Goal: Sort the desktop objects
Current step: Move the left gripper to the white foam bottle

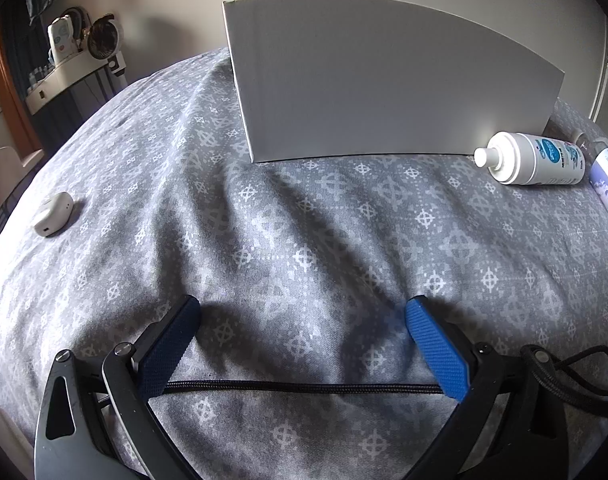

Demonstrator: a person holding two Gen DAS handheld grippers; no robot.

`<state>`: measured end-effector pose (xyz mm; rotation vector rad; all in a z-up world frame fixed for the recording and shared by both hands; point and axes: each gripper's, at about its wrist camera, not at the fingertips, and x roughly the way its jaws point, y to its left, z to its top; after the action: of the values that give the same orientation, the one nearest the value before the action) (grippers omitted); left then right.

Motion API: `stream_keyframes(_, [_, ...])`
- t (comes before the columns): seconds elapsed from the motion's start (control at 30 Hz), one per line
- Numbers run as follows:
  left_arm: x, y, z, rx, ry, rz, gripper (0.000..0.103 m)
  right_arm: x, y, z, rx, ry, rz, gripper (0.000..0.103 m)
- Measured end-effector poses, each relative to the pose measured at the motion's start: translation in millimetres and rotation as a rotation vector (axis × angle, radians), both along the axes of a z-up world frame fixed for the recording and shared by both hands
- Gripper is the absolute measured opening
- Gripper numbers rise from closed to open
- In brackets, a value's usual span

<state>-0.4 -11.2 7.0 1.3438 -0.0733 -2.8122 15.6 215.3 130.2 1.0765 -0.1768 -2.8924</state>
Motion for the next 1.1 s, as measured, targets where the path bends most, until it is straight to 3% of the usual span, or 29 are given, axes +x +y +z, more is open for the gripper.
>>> stream_keyframes(0.23, [1.0,-0.8,2.6,0.018,-0.010,-0.006,0.103,38.9,21.3,-57.9,-0.002,-0.185,-0.158,0.103])
stream_keyframes(0.37, [5.5,-9.7,15.4,0.018,-0.073,-0.032,0.103,44.5,26.7,-81.5,-0.082,-0.272,-0.214,0.103])
stream_keyframes(0.47, [21.3,-24.3,46.0,0.031,0.020,0.014,0.103,49.2,26.3,-88.2,-0.079,-0.260,-0.241,0.103])
stream_keyframes(0.53, [26.4,-28.3,73.9,0.075,0.104,-0.010,0.103,50.4,24.5,-91.5,-0.066,-0.246,-0.265,0.103])
stream_keyframes(0.63, [20.0,-7.1,109.9,0.073,0.194,-0.180,0.103,52.7,12.9,-96.3,-0.007,-0.223,-0.320,0.103])
stream_keyframes(0.77, [-2.0,57.7,127.1,-0.070,0.168,-0.484,0.103,62.6,-10.0,-104.9,0.072,-0.181,-0.358,0.103])
stream_keyframes(0.87, [-10.9,108.3,119.1,-0.135,0.134,-0.690,0.103,67.4,-18.4,-105.2,0.099,-0.180,-0.356,0.103])
stream_keyframes(1.1, [-32.3,200.7,75.1,-0.317,0.065,-0.867,0.103,77.9,-12.4,-104.7,0.032,-0.131,-0.309,0.103])
